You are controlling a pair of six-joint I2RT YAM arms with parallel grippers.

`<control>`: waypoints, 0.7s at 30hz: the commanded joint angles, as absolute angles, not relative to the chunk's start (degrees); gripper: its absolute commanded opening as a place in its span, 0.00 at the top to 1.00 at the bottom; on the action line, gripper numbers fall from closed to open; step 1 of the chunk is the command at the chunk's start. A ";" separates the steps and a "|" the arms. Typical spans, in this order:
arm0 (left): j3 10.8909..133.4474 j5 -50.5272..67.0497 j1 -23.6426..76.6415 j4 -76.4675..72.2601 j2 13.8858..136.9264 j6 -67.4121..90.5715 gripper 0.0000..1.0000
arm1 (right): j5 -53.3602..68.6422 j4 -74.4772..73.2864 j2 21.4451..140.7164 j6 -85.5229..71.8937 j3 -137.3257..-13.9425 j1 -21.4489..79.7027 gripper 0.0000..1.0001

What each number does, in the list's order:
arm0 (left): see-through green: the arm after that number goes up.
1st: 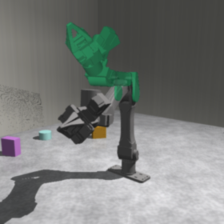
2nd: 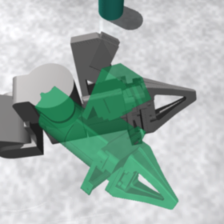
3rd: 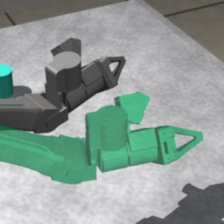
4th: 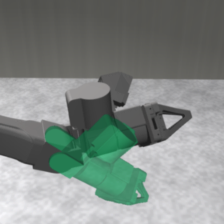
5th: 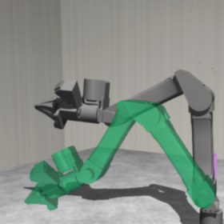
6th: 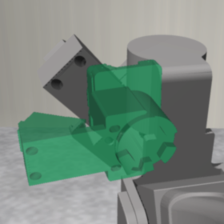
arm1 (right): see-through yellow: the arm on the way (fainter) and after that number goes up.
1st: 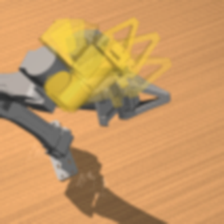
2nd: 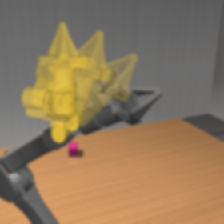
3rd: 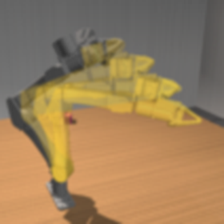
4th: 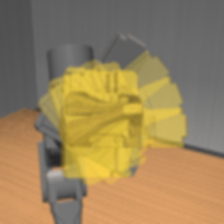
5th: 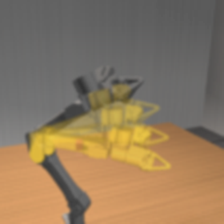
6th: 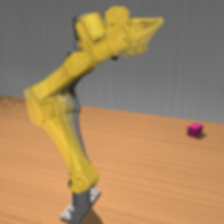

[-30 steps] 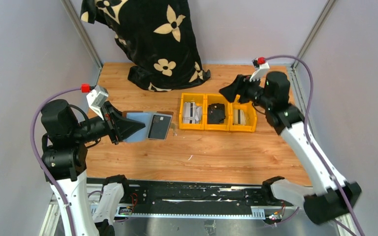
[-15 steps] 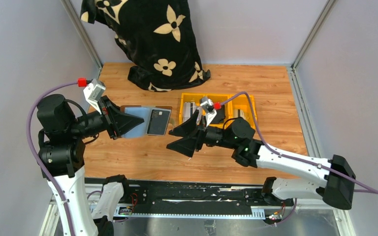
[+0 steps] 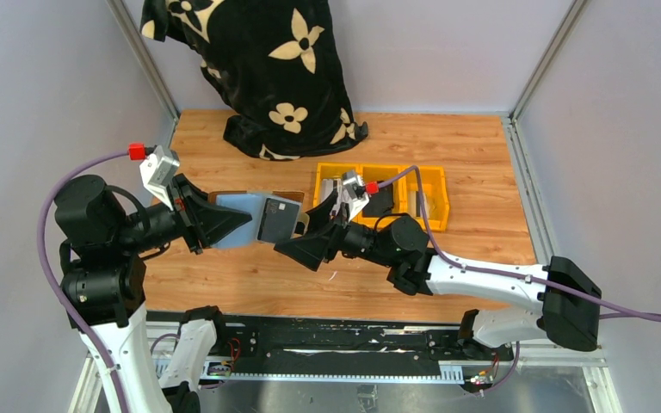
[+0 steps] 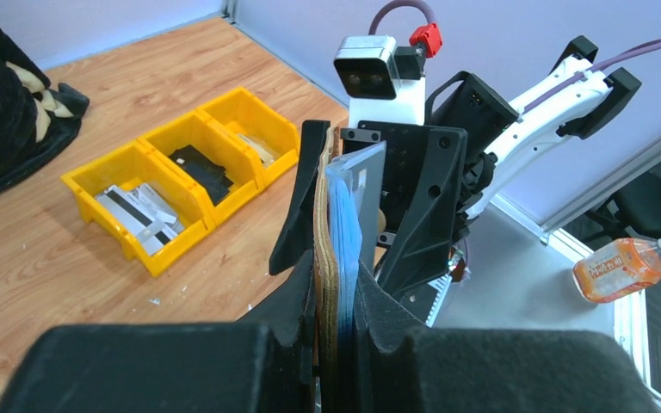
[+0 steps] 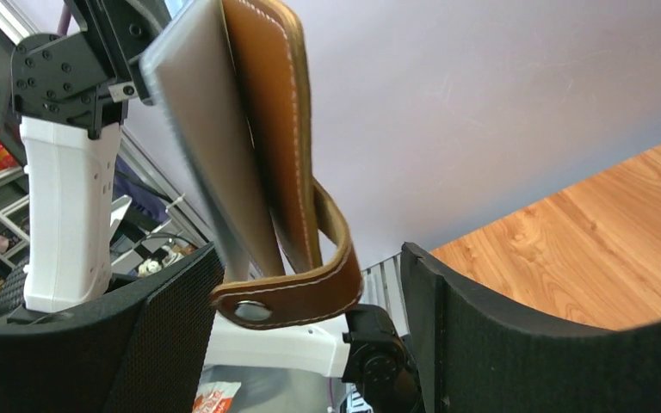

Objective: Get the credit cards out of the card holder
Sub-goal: Remove the credit card from the card holder.

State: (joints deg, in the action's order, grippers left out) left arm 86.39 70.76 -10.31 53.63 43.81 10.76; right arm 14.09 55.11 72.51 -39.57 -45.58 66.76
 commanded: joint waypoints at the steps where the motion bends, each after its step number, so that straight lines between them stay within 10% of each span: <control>1: 88.14 72.51 -10.18 53.36 43.59 13.07 1.00 | 8.21 59.12 71.22 -40.76 -44.33 67.59 0.22; 13: 87.75 72.41 -10.13 53.35 43.20 13.21 1.00 | 11.62 72.69 75.05 -47.26 -45.20 67.56 0.27; 18: 84.15 71.99 -10.13 53.28 42.57 11.60 0.86 | 15.73 69.91 75.12 -47.67 -47.49 67.58 0.73; 21: 81.67 72.34 -10.16 53.26 42.22 10.71 0.54 | 17.16 59.75 71.99 -44.34 -48.18 67.25 1.00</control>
State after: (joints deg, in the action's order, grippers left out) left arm 84.42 71.09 -10.31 53.39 42.92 10.79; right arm 13.91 66.76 75.48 -46.94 -45.39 66.89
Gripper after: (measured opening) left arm 0.274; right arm 0.092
